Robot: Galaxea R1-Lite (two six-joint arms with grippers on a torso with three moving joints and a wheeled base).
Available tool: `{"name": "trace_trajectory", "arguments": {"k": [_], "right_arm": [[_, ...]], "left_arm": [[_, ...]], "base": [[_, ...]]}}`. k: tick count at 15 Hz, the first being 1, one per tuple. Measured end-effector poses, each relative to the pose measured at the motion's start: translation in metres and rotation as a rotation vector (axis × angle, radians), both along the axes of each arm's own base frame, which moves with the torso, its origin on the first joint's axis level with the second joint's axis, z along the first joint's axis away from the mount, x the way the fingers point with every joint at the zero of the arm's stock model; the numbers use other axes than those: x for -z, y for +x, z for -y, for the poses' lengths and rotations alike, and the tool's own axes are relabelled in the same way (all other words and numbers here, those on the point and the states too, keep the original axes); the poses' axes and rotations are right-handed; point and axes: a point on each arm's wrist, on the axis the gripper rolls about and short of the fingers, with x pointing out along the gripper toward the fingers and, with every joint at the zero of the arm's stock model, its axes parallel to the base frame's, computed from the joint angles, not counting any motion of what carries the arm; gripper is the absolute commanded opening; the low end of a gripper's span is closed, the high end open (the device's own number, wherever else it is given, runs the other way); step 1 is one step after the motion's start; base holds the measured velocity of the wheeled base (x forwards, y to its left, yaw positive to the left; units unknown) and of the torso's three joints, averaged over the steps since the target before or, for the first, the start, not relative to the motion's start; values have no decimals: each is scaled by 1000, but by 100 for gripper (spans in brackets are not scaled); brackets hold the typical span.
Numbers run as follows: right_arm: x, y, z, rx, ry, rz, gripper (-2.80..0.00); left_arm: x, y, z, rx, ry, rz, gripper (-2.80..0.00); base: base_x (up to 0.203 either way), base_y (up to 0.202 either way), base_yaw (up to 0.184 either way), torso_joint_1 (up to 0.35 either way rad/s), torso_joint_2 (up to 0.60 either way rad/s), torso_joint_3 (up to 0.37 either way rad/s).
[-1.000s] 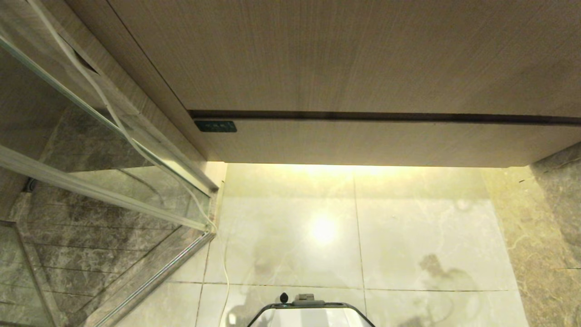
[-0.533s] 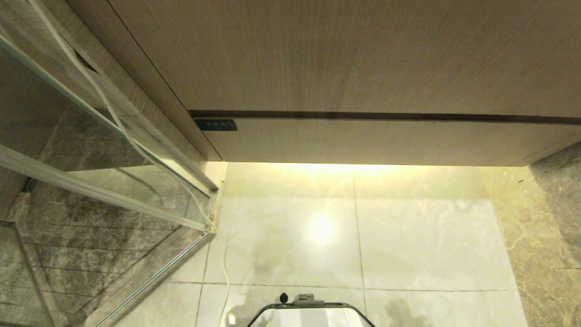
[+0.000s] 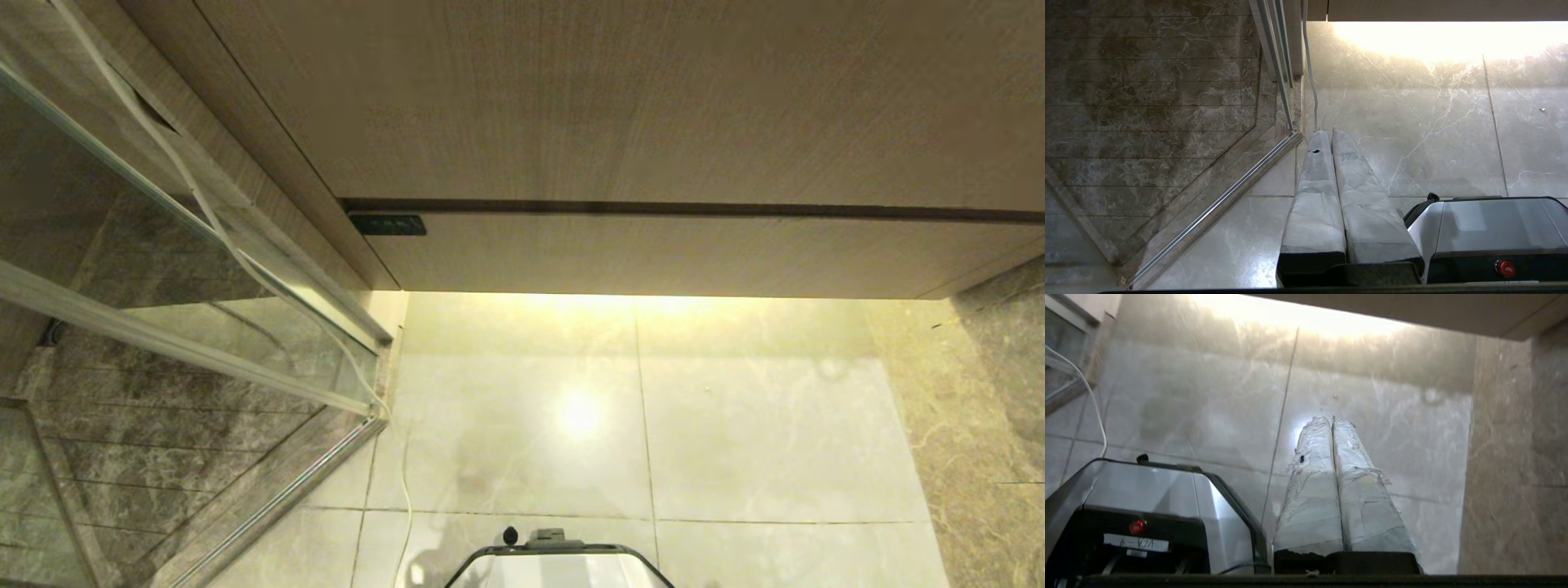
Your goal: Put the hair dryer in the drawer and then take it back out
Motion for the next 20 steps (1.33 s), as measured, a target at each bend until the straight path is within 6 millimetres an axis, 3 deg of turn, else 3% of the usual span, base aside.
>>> {"name": "trace_trajectory", "arguments": {"k": [5,8,11,13,20], "right_arm": [[43,-14,10,-14,7,74,-280],[57,-13,11,0,43,64,-280],[61,-8,10,-68,1,154,-280],[52,-8,9,-94,-3,278,-280],[60,-7,9,-98,76,199,-280]], "left_arm": [[0,0,0,0,0,0,-280],[0,0,0,0,0,0,-280],[0,0,0,-1,0,0,-280],[0,0,0,-1,0,0,-280],[0,0,0,-1,0,0,-280]], "base": [[0,0,0,0,0,0],[0,0,0,0,0,0],[0,0,0,0,0,0],[0,0,0,0,0,0],[0,0,0,0,0,0]]}}
